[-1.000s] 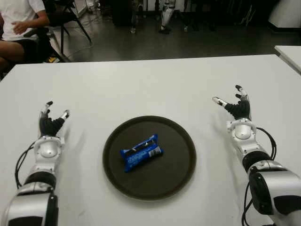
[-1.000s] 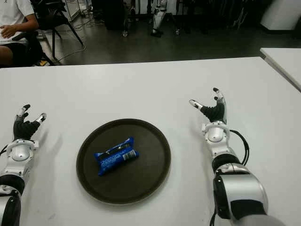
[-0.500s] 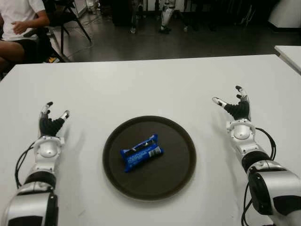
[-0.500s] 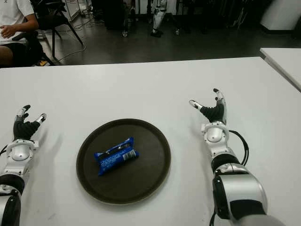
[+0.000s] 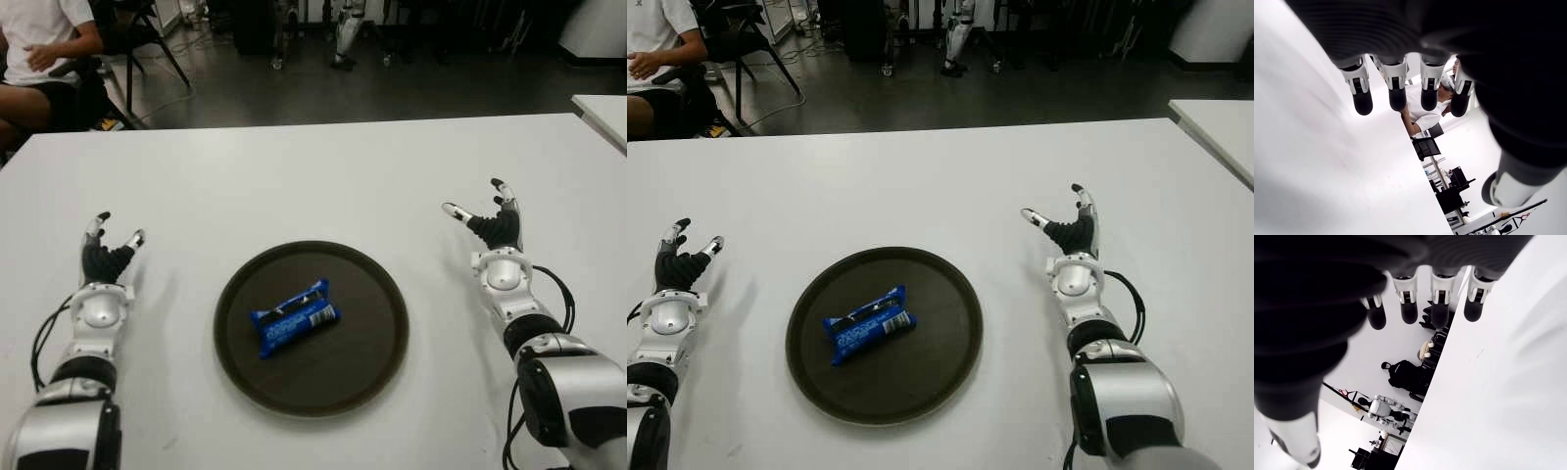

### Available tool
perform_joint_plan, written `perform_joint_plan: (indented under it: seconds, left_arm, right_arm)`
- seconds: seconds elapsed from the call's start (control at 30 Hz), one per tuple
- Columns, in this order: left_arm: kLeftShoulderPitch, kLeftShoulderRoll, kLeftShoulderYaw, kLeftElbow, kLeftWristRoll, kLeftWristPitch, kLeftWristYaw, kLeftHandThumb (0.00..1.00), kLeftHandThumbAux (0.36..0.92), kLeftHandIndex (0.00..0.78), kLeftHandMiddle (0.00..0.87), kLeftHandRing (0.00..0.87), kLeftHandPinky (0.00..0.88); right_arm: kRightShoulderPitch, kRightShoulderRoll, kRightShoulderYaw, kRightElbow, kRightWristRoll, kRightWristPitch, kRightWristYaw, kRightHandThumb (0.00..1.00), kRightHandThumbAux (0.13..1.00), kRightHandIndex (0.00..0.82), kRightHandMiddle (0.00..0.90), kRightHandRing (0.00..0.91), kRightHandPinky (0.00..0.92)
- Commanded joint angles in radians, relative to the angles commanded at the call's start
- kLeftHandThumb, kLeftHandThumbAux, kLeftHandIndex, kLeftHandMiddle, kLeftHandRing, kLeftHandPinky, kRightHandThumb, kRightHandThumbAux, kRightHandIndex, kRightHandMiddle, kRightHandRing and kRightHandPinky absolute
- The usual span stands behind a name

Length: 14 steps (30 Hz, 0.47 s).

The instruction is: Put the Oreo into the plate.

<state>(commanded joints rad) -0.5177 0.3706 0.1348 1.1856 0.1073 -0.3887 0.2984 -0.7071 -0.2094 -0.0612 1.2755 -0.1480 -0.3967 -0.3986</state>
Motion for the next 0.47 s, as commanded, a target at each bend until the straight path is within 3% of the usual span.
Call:
perform_joint_plan:
  seconds: [0.47]
  left_arm:
    - [-0.001,0.003,-0.002,0.001,0.001,0.003,0.001,0.000,0.660,0.005,0.000,0.000,0.000]
  right_arm:
    - [0.000,0.001,0.009,0.000,-0.010,-0.001,-0.009,0.000,0.690,0.113,0.094,0.102,0.088]
